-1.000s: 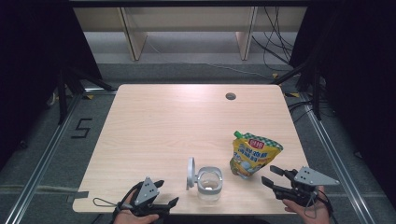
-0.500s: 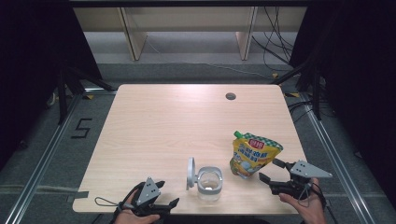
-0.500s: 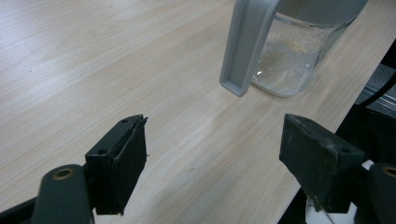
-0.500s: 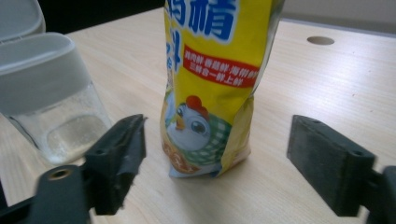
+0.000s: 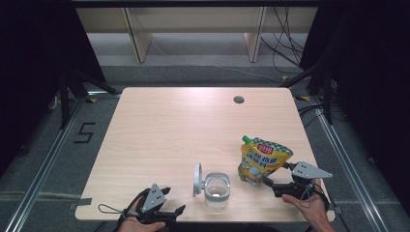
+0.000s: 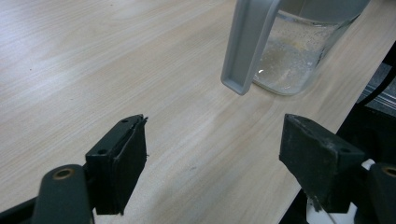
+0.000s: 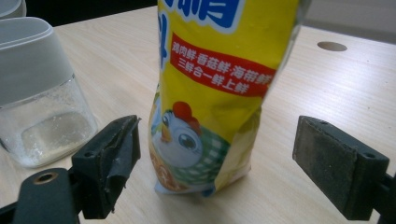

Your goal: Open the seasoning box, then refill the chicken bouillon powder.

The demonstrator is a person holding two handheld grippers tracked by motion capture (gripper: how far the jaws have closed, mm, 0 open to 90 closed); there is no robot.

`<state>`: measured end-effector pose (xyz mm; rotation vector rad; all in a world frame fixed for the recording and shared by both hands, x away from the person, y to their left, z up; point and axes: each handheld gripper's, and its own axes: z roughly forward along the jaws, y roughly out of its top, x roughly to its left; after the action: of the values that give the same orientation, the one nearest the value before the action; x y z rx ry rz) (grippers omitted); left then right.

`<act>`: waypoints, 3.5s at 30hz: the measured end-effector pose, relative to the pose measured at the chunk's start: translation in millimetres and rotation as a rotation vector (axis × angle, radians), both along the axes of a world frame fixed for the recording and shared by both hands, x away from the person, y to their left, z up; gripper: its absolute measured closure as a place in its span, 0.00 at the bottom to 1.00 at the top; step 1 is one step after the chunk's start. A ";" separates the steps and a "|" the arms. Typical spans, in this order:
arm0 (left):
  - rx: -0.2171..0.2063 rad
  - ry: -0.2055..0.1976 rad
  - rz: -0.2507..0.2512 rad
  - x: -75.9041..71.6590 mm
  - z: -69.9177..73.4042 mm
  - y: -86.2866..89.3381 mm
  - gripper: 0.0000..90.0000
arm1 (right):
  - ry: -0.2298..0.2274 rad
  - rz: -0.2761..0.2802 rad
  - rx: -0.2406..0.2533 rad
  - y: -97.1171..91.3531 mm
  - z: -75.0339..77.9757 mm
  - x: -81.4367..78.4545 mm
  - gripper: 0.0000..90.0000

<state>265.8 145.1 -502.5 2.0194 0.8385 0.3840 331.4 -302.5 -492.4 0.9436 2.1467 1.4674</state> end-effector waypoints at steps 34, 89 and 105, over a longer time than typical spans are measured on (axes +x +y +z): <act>0.003 0.012 -0.002 0.7 -2.1 -2.1 0.25 | -0.064 0.046 0.034 18.8 -8.5 20.3 0.19; 0.041 0.016 -0.021 2.1 -2.4 0.7 0.25 | -0.121 0.086 0.082 29.3 -2.1 23.4 0.63; 0.025 0.016 -0.016 2.3 -2.1 1.5 0.25 | -0.247 0.122 -0.129 37.6 17.7 1.7 0.64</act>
<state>268.1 146.6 -504.6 2.0536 0.8307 0.3716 333.0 -264.9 -474.7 0.5624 2.1162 1.3992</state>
